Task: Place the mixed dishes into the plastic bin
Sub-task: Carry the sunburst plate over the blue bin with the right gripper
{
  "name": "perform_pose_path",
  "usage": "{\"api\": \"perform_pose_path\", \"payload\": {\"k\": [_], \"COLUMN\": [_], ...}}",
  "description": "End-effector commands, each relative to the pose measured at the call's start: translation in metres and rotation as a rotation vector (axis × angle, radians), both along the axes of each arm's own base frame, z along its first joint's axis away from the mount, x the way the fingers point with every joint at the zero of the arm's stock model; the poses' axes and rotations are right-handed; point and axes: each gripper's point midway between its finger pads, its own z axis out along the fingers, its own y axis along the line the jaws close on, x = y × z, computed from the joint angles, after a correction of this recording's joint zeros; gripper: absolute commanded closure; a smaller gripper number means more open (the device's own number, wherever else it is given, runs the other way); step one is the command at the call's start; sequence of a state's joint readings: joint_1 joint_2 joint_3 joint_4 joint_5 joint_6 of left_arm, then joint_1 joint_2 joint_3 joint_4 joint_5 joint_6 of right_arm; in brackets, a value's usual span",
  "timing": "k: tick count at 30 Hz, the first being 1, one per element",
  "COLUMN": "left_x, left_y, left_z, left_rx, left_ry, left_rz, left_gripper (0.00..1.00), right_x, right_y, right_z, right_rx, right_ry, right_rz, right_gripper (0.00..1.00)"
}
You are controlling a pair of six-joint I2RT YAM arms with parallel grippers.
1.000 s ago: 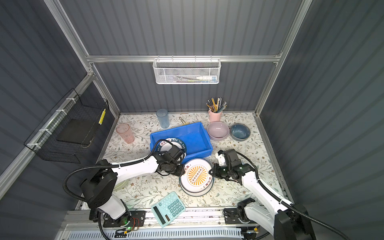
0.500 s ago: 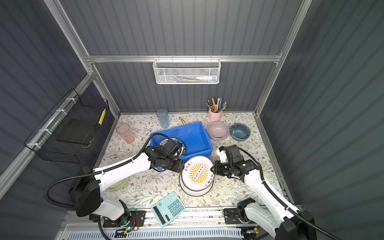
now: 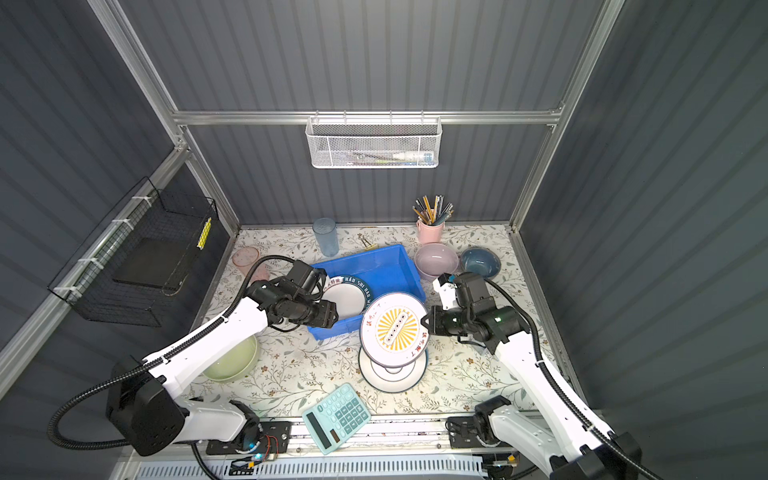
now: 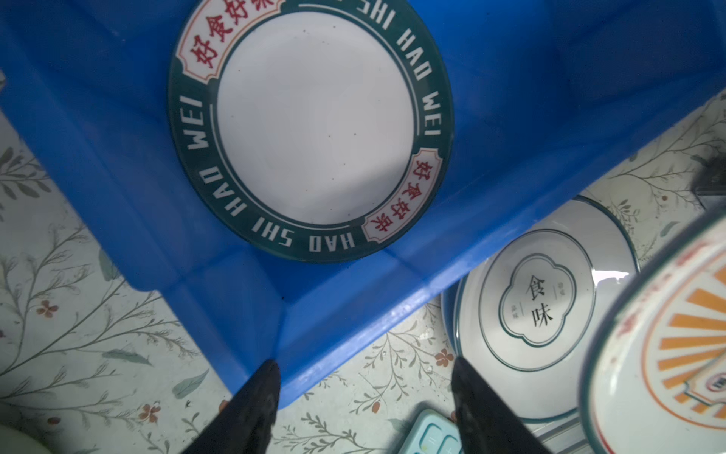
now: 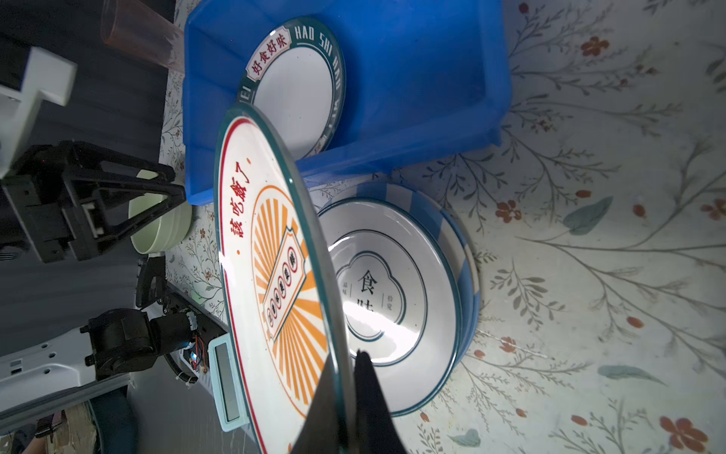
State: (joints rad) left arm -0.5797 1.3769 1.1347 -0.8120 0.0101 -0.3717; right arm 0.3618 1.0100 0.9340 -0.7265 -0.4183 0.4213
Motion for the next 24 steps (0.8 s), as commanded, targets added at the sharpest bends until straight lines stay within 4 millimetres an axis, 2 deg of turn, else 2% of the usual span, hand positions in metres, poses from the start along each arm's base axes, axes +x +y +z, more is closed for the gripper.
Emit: {"api": "perform_pose_path", "payload": {"k": [1, 4, 8, 13, 18, 24], "left_x": [0.004, 0.011, 0.017, 0.018, 0.017, 0.018], "left_y": [0.024, 0.038, 0.047, 0.051, 0.047, 0.046], "left_z": [-0.012, -0.019, -0.028, -0.038, -0.047, -0.055], "left_rx": [0.053, 0.072, 0.061, 0.063, 0.038, 0.042], "left_ry": [0.038, 0.044, 0.054, 0.068, 0.089, 0.107], "left_rz": [0.061, 0.122, 0.171, 0.19, 0.177, 0.174], "left_gripper": [0.3, 0.32, 0.36, 0.39, 0.46, 0.53], "right_x": [0.024, 0.043, 0.076, 0.104, 0.133, 0.159], "right_y": [0.011, 0.015, 0.023, 0.041, 0.05, 0.069], "right_z": [0.035, 0.053, 0.06, 0.065, 0.053, 0.026], "right_rx": [0.033, 0.036, 0.016, 0.048, 0.017, 0.017], "right_ry": [-0.112, -0.158, -0.178, -0.191, -0.168, -0.111], "right_rz": [0.024, 0.016, 0.001, 0.031, 0.035, 0.069], "right_gripper": [0.98, 0.98, 0.98, 0.98, 0.99, 1.0]}}
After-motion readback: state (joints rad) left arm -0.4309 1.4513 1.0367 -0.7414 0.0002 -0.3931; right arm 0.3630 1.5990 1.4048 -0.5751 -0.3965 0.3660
